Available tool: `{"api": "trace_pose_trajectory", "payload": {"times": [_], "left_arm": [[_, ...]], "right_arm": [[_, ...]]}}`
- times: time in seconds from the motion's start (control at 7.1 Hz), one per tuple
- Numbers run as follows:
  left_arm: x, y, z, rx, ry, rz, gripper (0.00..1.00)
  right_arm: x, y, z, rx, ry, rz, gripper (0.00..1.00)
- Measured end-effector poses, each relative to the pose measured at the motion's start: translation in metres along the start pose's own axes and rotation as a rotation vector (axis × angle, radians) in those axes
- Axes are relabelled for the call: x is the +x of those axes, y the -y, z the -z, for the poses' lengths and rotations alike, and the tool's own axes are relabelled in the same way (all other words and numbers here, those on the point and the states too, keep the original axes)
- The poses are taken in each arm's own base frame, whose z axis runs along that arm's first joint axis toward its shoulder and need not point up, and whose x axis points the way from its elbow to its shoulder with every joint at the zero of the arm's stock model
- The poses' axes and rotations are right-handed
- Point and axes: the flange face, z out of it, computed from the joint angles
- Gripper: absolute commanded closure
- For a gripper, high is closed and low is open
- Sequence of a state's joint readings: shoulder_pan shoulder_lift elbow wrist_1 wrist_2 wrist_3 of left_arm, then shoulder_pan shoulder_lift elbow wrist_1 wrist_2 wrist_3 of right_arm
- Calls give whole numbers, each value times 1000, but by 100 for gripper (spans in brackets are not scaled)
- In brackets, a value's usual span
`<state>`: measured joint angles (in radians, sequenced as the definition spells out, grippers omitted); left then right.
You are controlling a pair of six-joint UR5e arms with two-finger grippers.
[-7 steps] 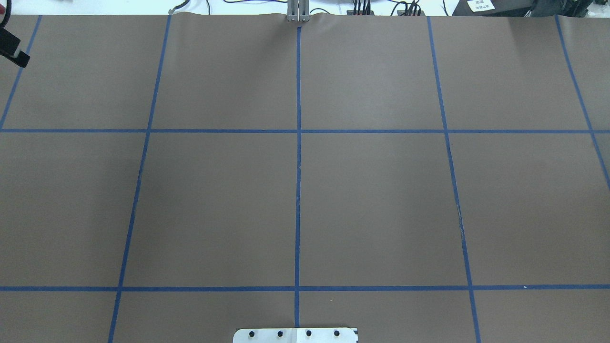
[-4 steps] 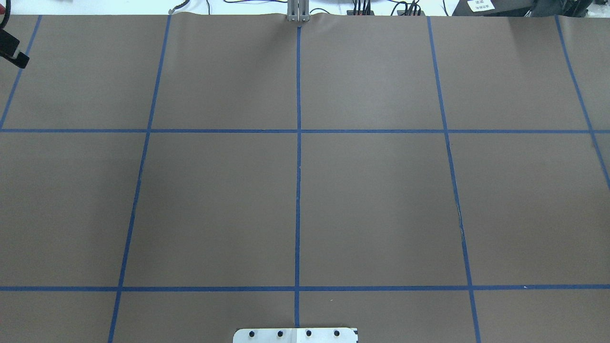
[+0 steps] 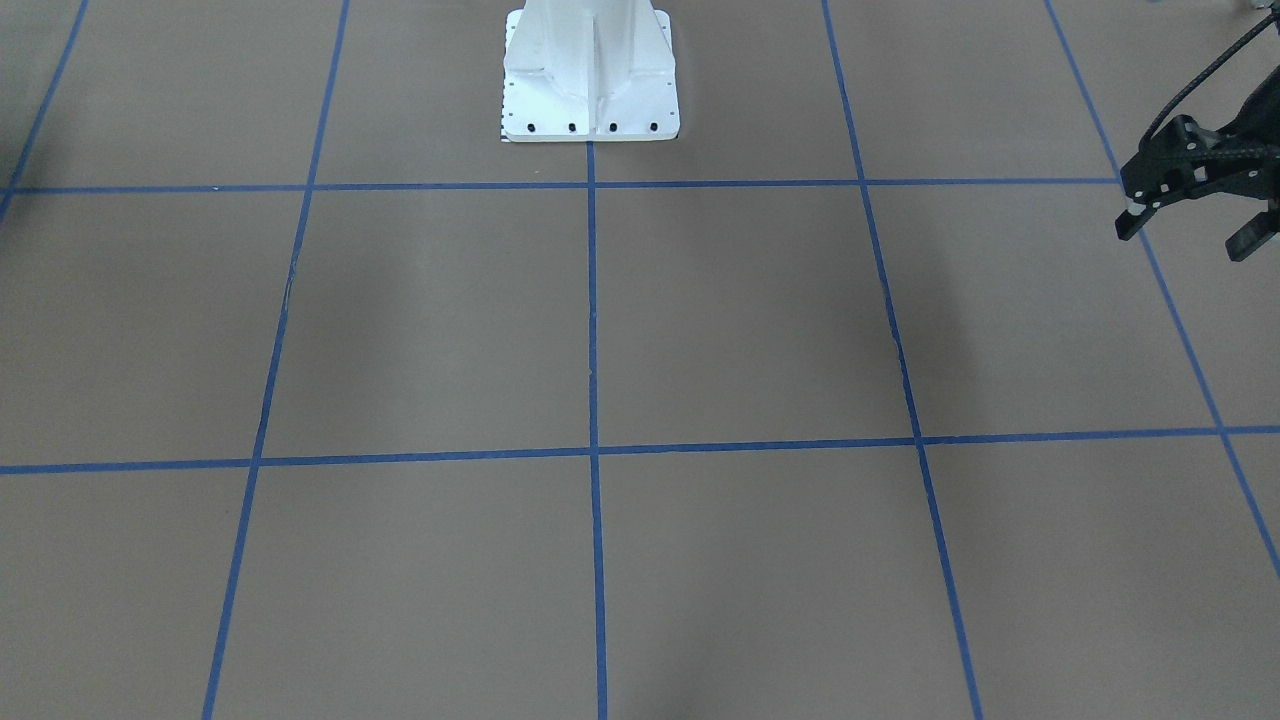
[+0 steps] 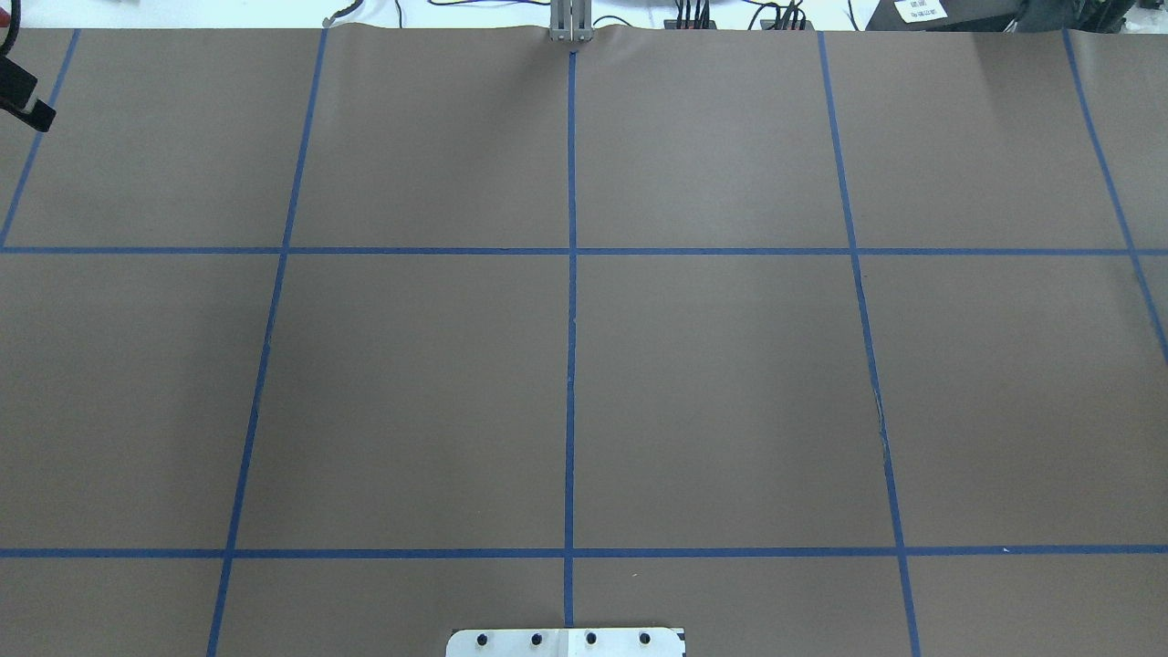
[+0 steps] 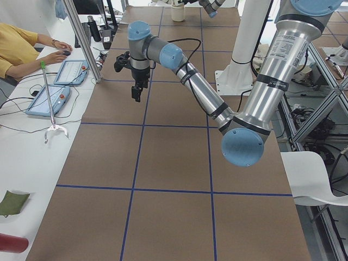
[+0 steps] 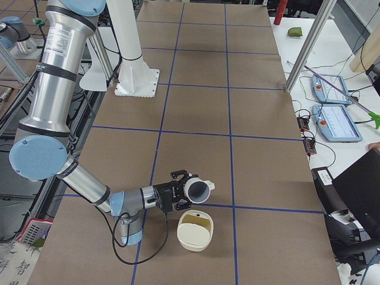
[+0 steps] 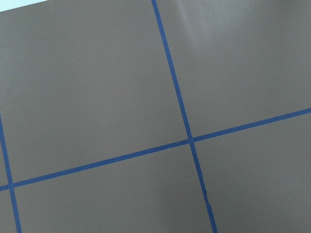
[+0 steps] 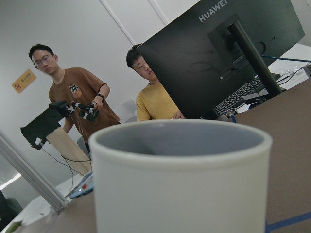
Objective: Left arm hands cup to right arm to dump lemon
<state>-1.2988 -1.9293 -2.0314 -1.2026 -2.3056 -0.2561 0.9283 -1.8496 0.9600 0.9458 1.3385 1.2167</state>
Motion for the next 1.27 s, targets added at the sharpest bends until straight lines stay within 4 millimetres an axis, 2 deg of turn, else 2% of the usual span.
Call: {"api": "trace_pose_trajectory", "payload": {"times": [0.42,0.7,0.99,1.27], "left_arm": [[-2,1,-3,-6,0,4,0],[-3,1,-4,-8,0,5,0],[-4,1,-5,-10,2,6,0],[-5,-1,-6,-13,2,8,0]], "right_arm": [[21,-6,26,-166,-103,502,100],[18,3,33,-275,-64,745,100],[1,13,16,-301,-13,842,100],[-30,25,-27,-307,-8,850,100]]}}
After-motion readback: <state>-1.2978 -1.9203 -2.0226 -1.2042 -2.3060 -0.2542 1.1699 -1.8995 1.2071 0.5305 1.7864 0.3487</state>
